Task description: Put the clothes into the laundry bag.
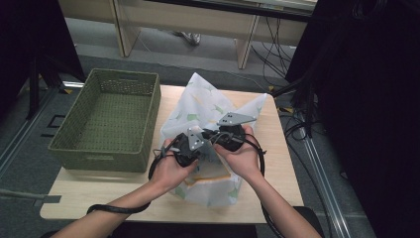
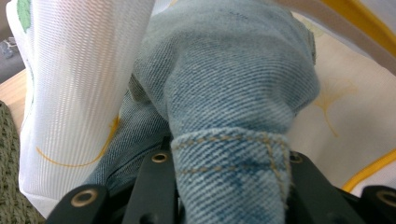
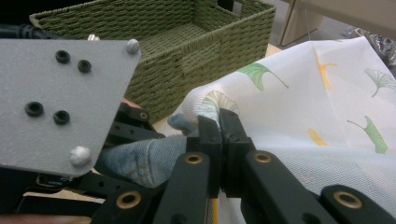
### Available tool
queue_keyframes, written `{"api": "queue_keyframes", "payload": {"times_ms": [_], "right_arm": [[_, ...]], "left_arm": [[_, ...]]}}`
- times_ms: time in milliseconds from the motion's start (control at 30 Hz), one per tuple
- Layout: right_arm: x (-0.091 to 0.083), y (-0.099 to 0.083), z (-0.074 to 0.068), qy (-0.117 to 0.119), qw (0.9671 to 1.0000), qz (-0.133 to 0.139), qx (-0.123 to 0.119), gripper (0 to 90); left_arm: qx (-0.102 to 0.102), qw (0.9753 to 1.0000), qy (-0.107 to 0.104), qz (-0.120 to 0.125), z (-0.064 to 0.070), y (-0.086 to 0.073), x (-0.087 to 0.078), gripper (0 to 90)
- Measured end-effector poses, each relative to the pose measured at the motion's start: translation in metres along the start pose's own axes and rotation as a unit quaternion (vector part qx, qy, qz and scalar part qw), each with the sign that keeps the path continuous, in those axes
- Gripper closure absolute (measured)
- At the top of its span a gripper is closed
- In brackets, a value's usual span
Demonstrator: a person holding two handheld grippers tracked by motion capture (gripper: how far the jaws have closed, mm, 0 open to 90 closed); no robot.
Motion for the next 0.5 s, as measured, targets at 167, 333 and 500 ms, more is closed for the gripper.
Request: {"api": "queue_keyframes", "payload": {"times_ms": [167,333,500], "right_arm": [[0.0000,-0.0005,0.0007,-0.001,1.0000,-0.001,0.001,90.0],[-0.0003,-0.0005,0.0011,-0.002,1.0000,-0.001,0.004,90.0],[-0.0004,-0.0007,0.0020,-0.002,1.0000,-0.001,0.004,90.0]], "left_arm": [[0.001,1.0000,0.004,0.004,-0.0006,-0.0003,0.0024,69.6],[0.000,0.9999,0.007,0.011,-0.0012,0.0011,0.0053,69.6],[0.000,0.9998,0.011,0.016,-0.0015,0.0020,0.0085,69.6]]}}
Point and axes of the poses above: each handheld gripper's, and its own axes: x roughly forward along the jaws, y roughly out of its top, z roughly to its right, the point moved 10 cm from there along x, roughly forward along the jaws, and after that the axes turned 6 degrees about -z, right-handed, at the moved point
